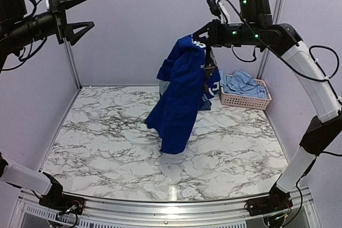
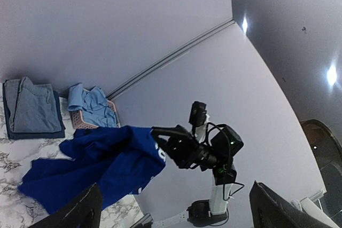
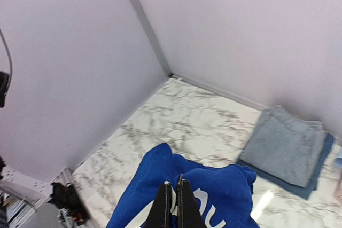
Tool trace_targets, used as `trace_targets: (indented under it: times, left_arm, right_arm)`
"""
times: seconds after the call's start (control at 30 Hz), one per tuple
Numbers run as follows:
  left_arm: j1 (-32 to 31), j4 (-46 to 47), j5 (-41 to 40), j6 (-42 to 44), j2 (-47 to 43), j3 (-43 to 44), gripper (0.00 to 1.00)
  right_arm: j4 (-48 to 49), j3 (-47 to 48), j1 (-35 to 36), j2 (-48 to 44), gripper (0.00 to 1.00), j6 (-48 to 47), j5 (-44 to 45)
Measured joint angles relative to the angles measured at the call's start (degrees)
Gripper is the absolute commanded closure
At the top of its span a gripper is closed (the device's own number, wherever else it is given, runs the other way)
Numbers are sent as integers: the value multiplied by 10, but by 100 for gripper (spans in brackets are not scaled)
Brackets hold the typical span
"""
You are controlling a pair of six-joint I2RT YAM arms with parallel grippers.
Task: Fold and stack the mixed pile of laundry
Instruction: Place the crumpled T-shirt at the center of the board, then pick up the crumpled T-shirt from the center of the board.
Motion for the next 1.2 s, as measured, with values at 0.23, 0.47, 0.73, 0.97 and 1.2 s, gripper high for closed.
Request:
trace_targets:
  times: [0.23, 0.47, 0.73, 0.97, 1.2]
  left_arm:
    - [-1, 14, -9, -3, -94, -87, 1]
    - [-4, 12, -33, 64, -165, -384, 1]
    - [-105, -13, -87, 117, -244, -654, 9]
    - [-243, -12, -152, 94, -162, -736, 29]
    - [-258, -13, -237, 66, -16, -740, 33]
  right_arm:
    - [44, -97, 56, -23, 39, 52, -65]
    - [-37, -424, -96, -169, 17, 27, 55]
    - [-20, -536, 34, -197, 23, 26, 26]
    - [6, -496, 66, -42, 22, -18, 13]
    - [14, -297, 91, 141, 19, -97, 33]
